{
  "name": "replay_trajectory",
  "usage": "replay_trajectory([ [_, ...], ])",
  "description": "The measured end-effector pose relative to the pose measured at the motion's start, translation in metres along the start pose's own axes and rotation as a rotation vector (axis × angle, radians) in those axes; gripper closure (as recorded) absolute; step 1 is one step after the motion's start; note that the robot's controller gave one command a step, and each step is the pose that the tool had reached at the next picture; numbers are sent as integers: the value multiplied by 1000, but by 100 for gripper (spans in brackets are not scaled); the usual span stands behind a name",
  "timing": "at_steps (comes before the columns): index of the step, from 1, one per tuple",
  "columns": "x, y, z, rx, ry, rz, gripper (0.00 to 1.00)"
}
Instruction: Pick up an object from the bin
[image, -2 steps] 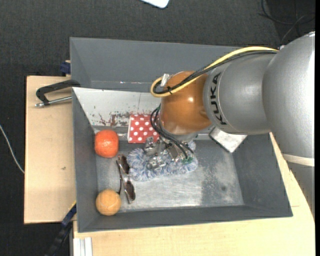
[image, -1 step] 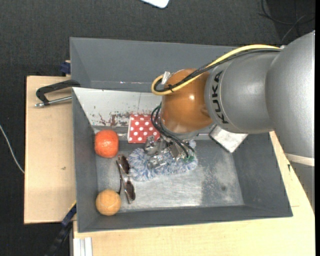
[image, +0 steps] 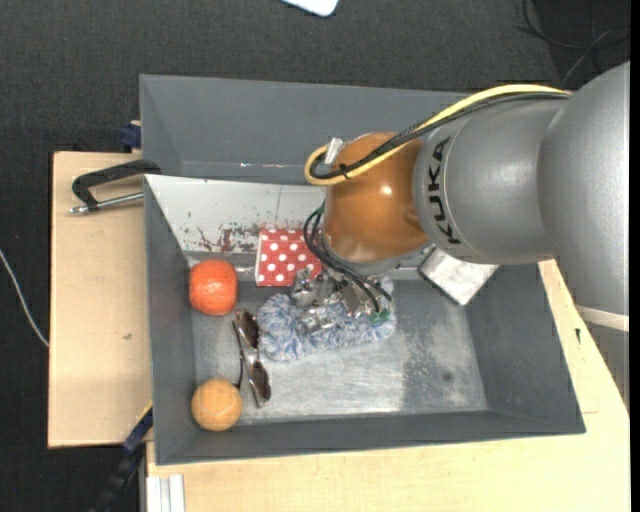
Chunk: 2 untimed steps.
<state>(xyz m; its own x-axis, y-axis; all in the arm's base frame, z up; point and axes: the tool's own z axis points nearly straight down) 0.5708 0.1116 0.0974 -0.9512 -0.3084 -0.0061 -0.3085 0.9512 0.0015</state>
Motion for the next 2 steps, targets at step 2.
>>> replay_trajectory([
  [2, -1, 1, -59, 1, -2, 0, 100],
])
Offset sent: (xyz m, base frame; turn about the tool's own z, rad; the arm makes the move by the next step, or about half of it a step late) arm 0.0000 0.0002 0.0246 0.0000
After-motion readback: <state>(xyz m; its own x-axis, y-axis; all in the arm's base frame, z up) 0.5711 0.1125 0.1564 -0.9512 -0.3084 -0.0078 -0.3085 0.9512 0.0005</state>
